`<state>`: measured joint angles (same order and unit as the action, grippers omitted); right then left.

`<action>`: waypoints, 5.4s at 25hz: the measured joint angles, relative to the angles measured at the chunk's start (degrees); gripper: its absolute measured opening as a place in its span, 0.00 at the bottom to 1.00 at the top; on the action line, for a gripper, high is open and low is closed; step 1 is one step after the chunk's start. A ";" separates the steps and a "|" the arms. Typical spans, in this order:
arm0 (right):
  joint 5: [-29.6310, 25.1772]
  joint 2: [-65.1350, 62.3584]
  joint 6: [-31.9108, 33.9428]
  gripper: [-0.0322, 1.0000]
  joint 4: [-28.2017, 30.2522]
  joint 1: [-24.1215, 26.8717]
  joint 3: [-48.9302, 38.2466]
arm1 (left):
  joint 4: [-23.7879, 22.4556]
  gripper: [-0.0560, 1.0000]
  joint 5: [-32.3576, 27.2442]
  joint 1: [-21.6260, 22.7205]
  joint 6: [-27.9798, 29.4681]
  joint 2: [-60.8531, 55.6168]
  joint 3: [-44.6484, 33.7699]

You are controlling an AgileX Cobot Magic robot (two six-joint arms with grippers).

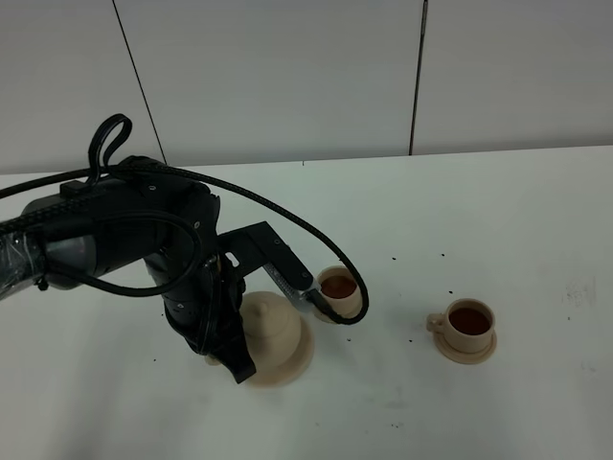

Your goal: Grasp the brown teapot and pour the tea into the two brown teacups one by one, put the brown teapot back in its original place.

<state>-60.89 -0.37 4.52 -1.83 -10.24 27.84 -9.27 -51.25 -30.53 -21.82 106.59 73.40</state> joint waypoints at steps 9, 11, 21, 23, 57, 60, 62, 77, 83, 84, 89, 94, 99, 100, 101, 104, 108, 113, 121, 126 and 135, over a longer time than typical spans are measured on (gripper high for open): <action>0.00 0.00 0.00 0.26 0.00 0.00 0.00 | -1.56 0.21 0.07 0.17 1.74 0.00 -0.50; 0.00 0.00 0.00 0.26 0.00 0.00 0.00 | -2.17 0.21 0.19 0.17 2.12 0.00 -0.50; 0.00 0.00 0.00 0.26 0.00 0.00 0.00 | -3.91 0.21 4.47 0.43 4.00 0.00 -2.36; 0.00 0.00 0.00 0.26 0.00 0.00 0.00 | -3.42 0.21 5.49 0.69 4.02 0.00 -3.68; 0.00 0.00 0.00 0.26 0.00 0.00 0.00 | -1.34 0.21 9.17 0.69 4.71 1.90 -5.61; 0.00 0.00 0.00 0.26 0.00 0.00 0.00 | -1.34 0.22 9.10 0.69 4.91 1.90 -5.61; 0.00 0.00 0.00 0.26 0.00 0.00 0.00 | -1.34 0.25 9.06 0.69 5.02 1.90 -5.61; 0.00 0.00 0.00 0.26 0.00 0.00 0.00 | -1.34 0.50 8.94 0.69 5.12 1.42 -5.61; 0.00 0.00 0.00 0.26 0.00 0.00 0.00 | -1.34 0.50 7.17 0.69 5.12 -3.00 -5.61; 0.00 0.00 0.00 0.26 0.00 0.00 0.00 | -1.21 0.50 6.91 0.69 5.12 -3.91 -5.65; 0.00 0.00 0.00 0.26 0.00 0.00 0.00 | -0.13 0.50 3.65 0.69 5.15 -11.58 -5.65; 0.00 0.00 0.00 0.26 0.00 0.00 0.00 | 0.06 0.50 0.26 0.69 7.55 -21.99 -5.65; 0.00 0.00 0.00 0.26 0.00 0.00 0.00 | -6.63 0.50 1.19 0.69 15.32 -36.23 -10.28; 0.00 0.00 0.00 0.26 0.00 0.00 0.00 | -8.02 0.50 1.44 0.80 17.07 -38.85 -12.09; 0.00 0.00 0.00 0.26 0.00 0.00 0.00 | -9.58 0.50 1.51 1.23 19.57 -41.94 -14.79; 0.00 0.00 0.00 0.26 0.00 0.00 0.00 | -12.83 0.49 -0.01 3.10 25.40 -50.80 -21.26; 0.00 0.00 0.00 0.26 0.00 0.00 0.00 | -14.38 0.48 -6.68 5.07 30.60 -63.76 -28.30; 0.00 0.00 0.00 0.26 0.00 0.00 0.00 | -16.33 0.48 -16.90 5.31 34.31 -80.05 -32.98; 0.00 0.00 0.00 0.26 0.00 0.00 0.00 | -17.55 0.48 -16.90 7.26 39.46 -92.70 -40.29; 0.00 0.00 0.00 0.26 0.00 0.00 0.00 | -11.74 0.47 -16.90 9.77 36.52 -92.79 -40.98; 0.00 0.00 0.00 0.26 0.00 0.00 0.00 | -11.45 0.45 -16.90 10.00 40.67 -92.79 -41.04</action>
<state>-60.89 -0.37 4.52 -1.83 -10.24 27.84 -20.72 -68.15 -20.53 18.85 13.80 32.36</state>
